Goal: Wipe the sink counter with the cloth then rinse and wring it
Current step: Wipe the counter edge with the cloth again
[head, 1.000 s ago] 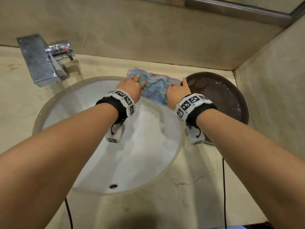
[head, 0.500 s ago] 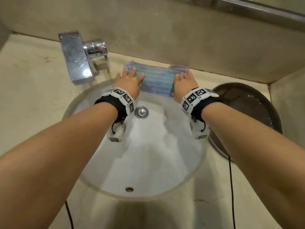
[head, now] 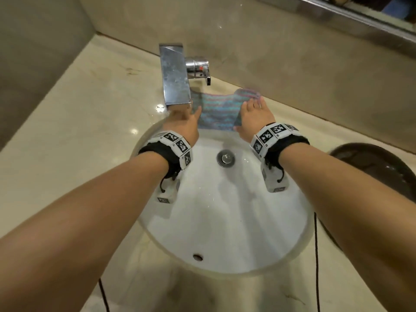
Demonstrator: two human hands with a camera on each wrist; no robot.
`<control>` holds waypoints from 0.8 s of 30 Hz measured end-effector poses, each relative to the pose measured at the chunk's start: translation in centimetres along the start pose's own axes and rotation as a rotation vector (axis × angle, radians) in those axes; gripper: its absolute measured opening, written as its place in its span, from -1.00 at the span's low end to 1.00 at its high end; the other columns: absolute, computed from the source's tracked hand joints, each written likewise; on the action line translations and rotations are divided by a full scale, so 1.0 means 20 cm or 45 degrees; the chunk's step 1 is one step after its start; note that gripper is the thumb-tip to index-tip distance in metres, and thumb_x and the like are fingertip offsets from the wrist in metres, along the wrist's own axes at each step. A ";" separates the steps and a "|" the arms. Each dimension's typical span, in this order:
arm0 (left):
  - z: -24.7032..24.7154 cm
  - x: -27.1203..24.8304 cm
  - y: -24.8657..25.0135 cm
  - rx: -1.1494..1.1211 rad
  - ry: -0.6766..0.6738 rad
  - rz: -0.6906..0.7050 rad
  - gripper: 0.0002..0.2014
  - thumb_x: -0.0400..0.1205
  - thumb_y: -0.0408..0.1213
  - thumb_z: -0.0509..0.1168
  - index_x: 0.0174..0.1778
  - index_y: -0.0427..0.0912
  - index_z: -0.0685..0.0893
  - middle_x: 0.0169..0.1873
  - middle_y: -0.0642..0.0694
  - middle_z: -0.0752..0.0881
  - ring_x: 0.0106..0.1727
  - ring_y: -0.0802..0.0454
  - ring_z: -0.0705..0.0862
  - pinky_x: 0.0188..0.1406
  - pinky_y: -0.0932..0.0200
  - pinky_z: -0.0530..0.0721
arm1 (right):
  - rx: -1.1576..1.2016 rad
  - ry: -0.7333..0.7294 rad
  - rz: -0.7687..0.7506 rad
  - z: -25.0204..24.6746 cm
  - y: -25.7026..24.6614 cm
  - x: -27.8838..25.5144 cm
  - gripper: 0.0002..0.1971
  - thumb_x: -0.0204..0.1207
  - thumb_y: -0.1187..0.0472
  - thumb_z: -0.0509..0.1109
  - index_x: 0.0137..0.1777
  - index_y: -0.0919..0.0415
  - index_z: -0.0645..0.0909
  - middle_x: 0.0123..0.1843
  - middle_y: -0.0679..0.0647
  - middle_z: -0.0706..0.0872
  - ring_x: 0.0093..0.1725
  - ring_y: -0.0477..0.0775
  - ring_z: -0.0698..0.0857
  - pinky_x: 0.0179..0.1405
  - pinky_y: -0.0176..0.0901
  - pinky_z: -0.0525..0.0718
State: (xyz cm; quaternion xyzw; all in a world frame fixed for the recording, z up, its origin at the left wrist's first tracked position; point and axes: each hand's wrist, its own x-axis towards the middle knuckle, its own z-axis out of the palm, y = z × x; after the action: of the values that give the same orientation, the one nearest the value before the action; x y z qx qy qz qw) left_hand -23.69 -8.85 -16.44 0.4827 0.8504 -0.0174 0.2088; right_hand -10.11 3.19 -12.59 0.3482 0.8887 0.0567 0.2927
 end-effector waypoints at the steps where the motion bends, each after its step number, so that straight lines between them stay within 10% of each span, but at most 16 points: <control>1: -0.01 -0.02 -0.02 0.022 0.032 0.011 -0.47 0.69 -0.29 0.00 0.61 0.04 0.12 0.60 -0.20 0.23 0.60 -0.22 0.23 0.55 -0.10 0.31 | -0.004 0.011 -0.017 -0.01 -0.02 0.00 -0.25 0.67 -0.09 0.07 0.63 0.44 -0.06 0.67 0.37 0.07 0.69 0.27 0.03 0.68 0.09 -0.17; 14: -0.09 -0.28 -0.45 0.157 0.032 -0.240 -0.47 0.72 -0.26 -0.04 0.64 -0.10 0.05 0.65 -0.24 0.07 0.65 -0.24 0.11 0.61 -0.12 0.10 | -0.082 0.183 -0.284 -0.18 -0.51 -0.02 -0.32 0.67 -0.09 0.04 0.63 0.36 0.08 0.65 0.31 0.18 0.67 0.25 0.10 0.69 0.13 -0.15; 24: -0.20 -0.23 -0.75 0.082 -0.029 -0.219 -0.50 0.75 -0.15 -0.08 0.64 -0.03 0.07 0.67 -0.13 0.01 0.68 -0.17 0.05 0.63 -0.17 0.07 | 0.189 0.160 -0.151 -0.23 -0.78 -0.03 -0.37 0.64 -0.07 0.13 0.52 0.41 0.19 0.45 0.32 0.43 0.39 0.28 0.50 0.41 0.09 0.44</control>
State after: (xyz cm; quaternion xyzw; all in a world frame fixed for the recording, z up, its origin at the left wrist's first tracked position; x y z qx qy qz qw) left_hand -35.46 -19.61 -13.75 0.4141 0.8853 -0.0682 0.2004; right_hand -21.48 -8.41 -13.30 0.3115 0.9262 -0.0048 0.2125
